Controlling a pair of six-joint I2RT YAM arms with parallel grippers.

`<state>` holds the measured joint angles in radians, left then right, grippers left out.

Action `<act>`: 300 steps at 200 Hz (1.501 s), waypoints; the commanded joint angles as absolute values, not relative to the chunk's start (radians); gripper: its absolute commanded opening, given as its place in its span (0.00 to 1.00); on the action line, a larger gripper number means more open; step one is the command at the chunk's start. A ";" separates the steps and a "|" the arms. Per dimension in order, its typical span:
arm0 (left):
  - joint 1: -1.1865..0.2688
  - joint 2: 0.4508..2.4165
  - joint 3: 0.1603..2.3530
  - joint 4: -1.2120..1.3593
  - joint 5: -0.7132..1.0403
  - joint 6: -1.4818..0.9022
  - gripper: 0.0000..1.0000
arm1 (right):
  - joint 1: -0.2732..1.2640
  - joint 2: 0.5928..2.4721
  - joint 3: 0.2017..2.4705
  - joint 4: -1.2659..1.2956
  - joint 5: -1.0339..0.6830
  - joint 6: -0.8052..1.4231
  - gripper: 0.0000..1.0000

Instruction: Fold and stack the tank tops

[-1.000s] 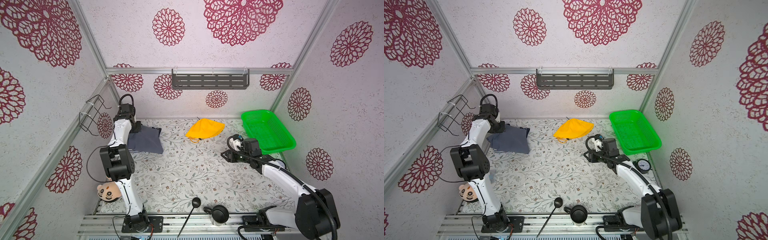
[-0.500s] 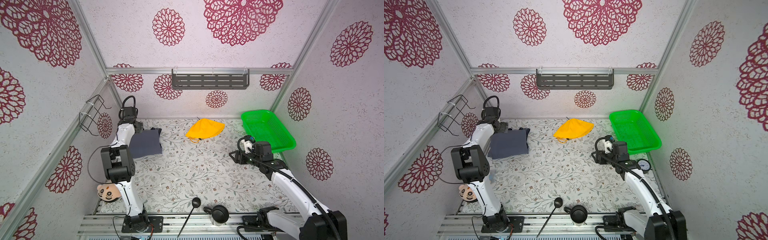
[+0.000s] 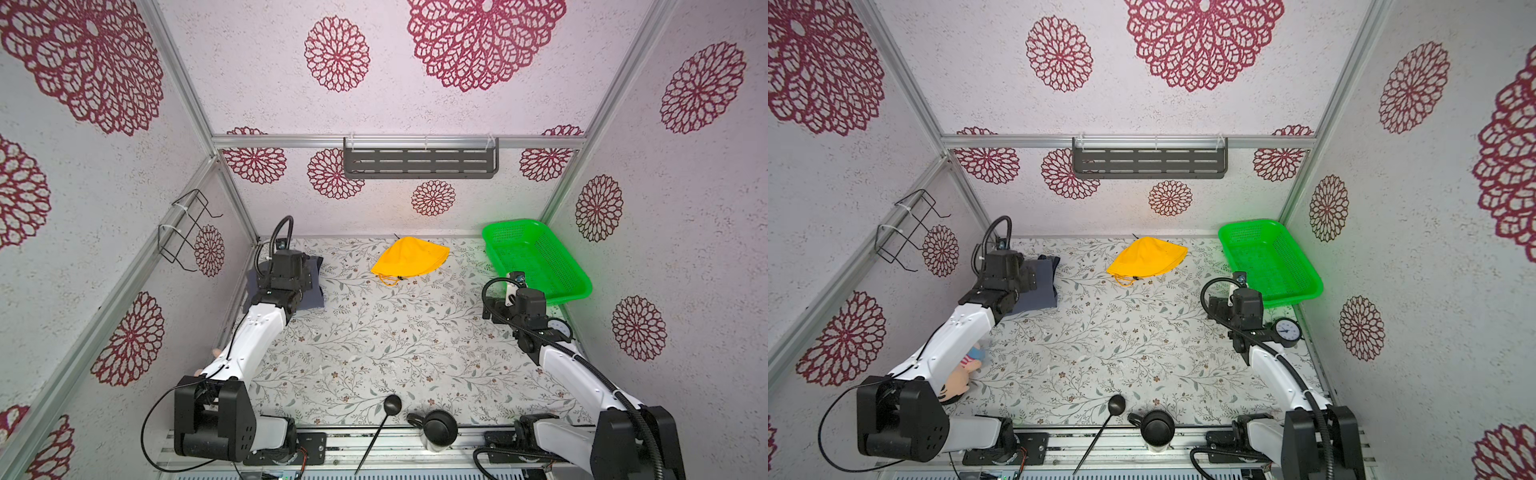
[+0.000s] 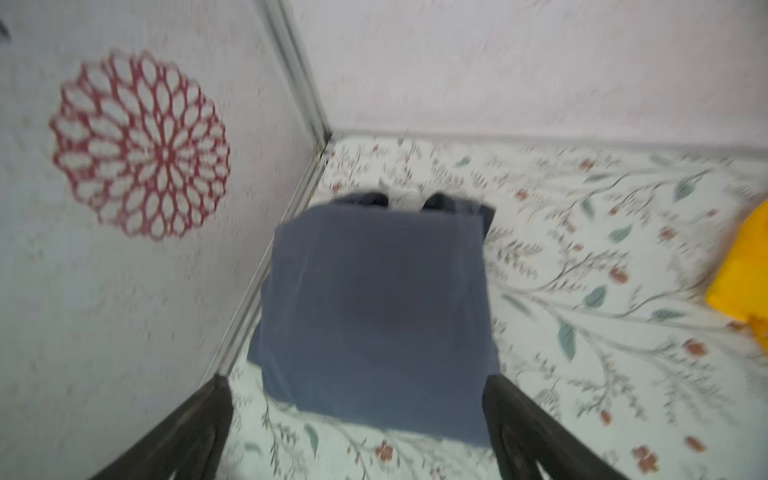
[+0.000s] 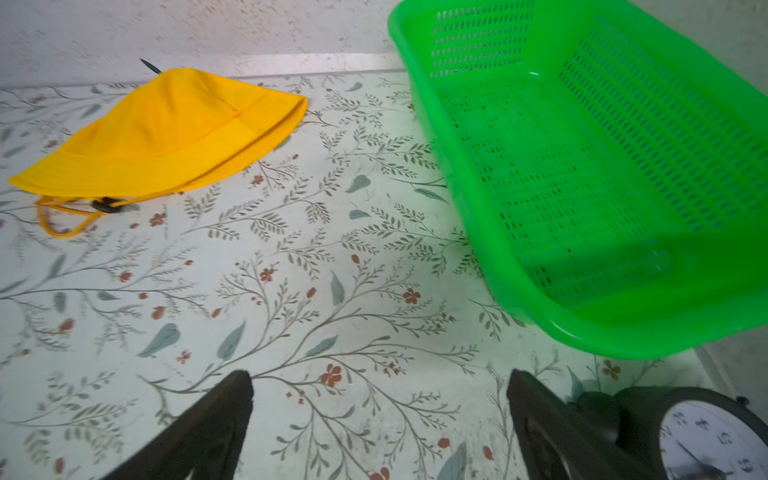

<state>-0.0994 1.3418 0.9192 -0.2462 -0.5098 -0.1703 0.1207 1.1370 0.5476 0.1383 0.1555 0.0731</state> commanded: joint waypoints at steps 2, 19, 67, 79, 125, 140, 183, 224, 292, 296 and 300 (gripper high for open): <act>-0.097 1.278 0.770 -0.021 -0.511 -0.214 0.97 | 0.114 1.147 0.474 0.357 0.263 -0.001 0.99; -0.094 1.277 0.667 0.144 -0.500 -0.188 0.97 | 0.114 1.186 0.443 0.432 0.261 -0.011 0.99; -0.075 1.421 0.615 0.381 -0.470 -0.133 0.97 | 0.114 1.268 0.337 0.726 0.242 -0.015 0.99; -0.064 1.472 0.624 0.404 -0.469 -0.135 0.97 | 0.115 1.296 0.317 0.791 0.254 -0.015 0.99; -0.038 1.505 0.628 0.424 -0.430 -0.096 0.97 | 0.112 1.381 0.284 1.001 0.260 -0.046 0.99; 0.023 1.479 0.599 0.449 -0.364 -0.129 0.97 | 0.105 1.437 0.264 1.102 0.277 -0.051 0.99; 0.152 1.536 0.533 0.676 -0.215 -0.180 0.98 | 0.048 1.523 0.249 1.188 0.217 0.000 0.99; 0.133 1.536 0.454 0.786 -0.231 -0.181 0.98 | 0.029 1.538 0.265 1.185 0.205 0.018 0.99; 0.110 1.553 0.426 0.871 -0.276 -0.151 0.97 | 0.028 1.532 0.263 1.177 0.209 0.015 0.99; 0.110 1.555 0.425 0.877 -0.276 -0.151 0.97 | 0.028 1.533 0.264 1.179 0.208 0.015 0.99; 0.110 1.555 0.424 0.879 -0.276 -0.150 0.97 | 0.027 1.534 0.264 1.180 0.208 0.015 0.99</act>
<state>0.1162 1.5471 0.4278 0.8139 -0.2672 -0.1650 0.0334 1.5444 0.2466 1.1328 0.2195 0.0006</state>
